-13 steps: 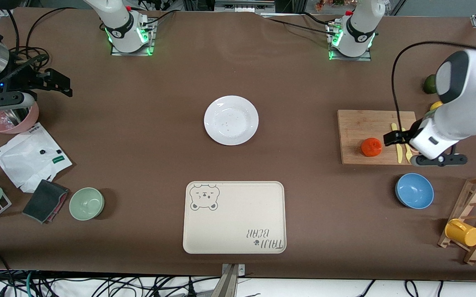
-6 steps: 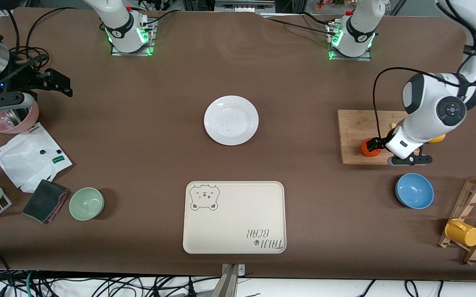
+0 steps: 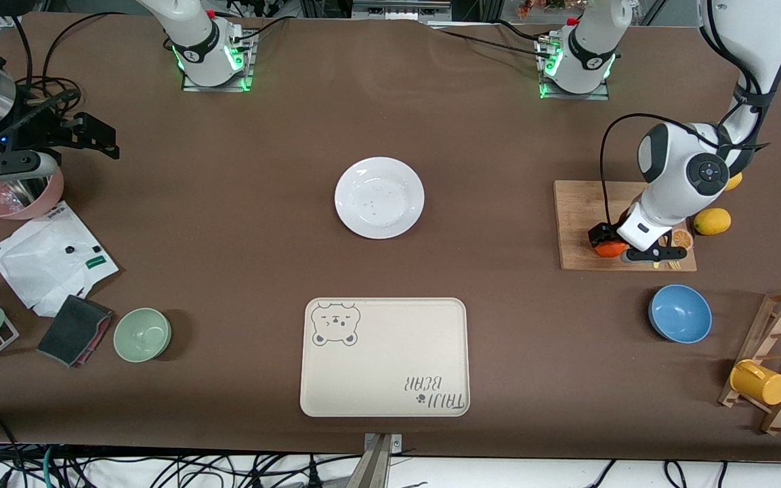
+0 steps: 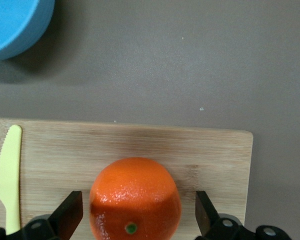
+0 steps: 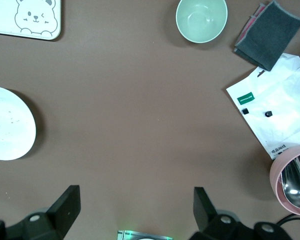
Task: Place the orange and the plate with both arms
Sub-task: 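Close the left gripper around the orange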
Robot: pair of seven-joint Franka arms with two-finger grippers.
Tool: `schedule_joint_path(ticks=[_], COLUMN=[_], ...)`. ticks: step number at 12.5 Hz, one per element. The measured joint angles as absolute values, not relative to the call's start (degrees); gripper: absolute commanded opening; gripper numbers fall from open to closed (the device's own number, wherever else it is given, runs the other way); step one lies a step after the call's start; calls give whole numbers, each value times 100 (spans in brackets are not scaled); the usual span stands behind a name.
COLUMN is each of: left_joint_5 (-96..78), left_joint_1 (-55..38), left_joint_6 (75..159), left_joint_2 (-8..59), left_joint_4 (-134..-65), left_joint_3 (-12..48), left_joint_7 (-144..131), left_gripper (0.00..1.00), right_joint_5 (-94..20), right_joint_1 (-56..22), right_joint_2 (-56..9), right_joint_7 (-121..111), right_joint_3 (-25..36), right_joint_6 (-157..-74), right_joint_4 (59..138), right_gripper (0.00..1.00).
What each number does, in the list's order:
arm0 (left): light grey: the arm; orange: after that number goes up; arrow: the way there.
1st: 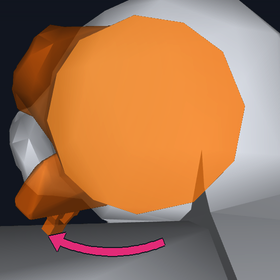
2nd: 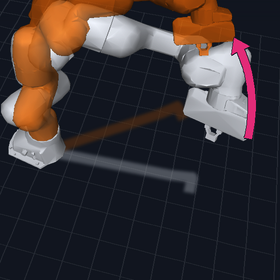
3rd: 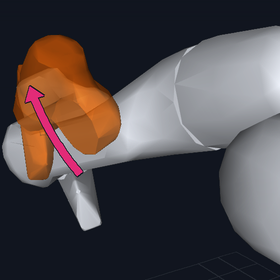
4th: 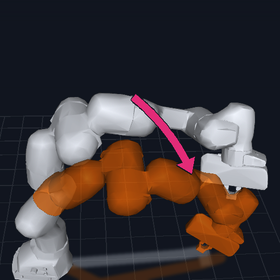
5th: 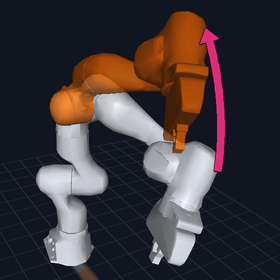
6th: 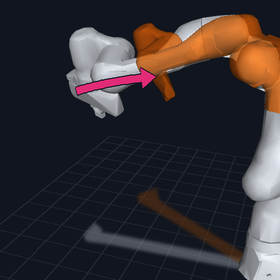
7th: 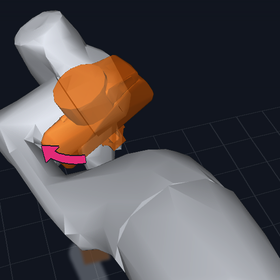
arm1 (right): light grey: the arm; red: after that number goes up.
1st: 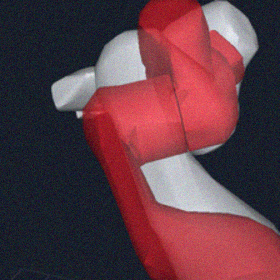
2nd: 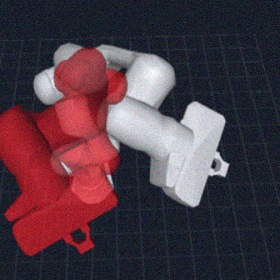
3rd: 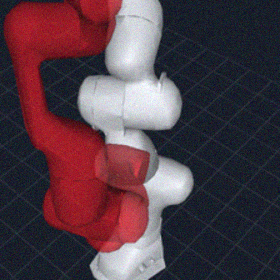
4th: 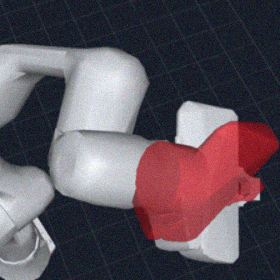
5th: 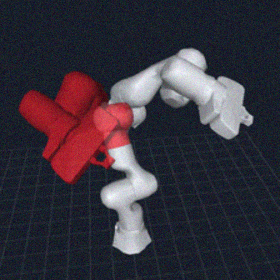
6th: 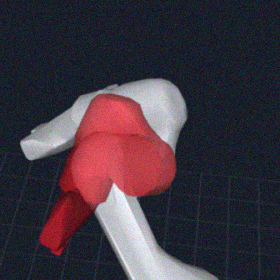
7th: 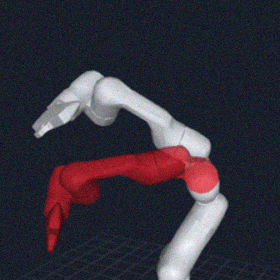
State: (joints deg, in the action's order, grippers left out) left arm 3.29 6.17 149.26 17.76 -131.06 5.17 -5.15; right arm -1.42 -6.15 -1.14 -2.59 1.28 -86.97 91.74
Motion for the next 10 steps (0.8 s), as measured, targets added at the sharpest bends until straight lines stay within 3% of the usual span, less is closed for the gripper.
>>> schedule_joint_path(ticks=[1, 2, 3, 5, 7, 10], left_joint_5=[330, 330, 330, 330, 331, 331], left_joint_1=[617, 619, 623, 634, 639, 637], left_joint_6=[15018, 15088, 15141, 15175, 15180, 15166], left_joint_2=[1818, 1865, 1906, 1944, 1928, 1881], left_joint_4=[-13108, -13112, -13112, -13112, -13109, -13051], left_joint_3=[517, 517, 517, 517, 518, 550], left_joint_7=[-515, -515, -515, -515, -513, -513], left_gripper=[97, 85, 65, 45, 39, 39], right_joint_5=[-142, -142, -142, -142, -142, -142], right_joint_1=[-615, -616, -615, -615, -615, -616], right_joint_2=[-114, -114, -114, -114, -114, -114], right_joint_7=[-259, -259, -259, -259, -259, -259], right_joint_3=[128, 128, 128, 128, 128, 128], right_joint_6=[-8697, -8697, -8697, -8697, -8697, -8697], right_joint_4=[9174, 9174, 9174, 9174, 9174, 9174], right_gripper=[100, 100, 100, 100, 100, 100])
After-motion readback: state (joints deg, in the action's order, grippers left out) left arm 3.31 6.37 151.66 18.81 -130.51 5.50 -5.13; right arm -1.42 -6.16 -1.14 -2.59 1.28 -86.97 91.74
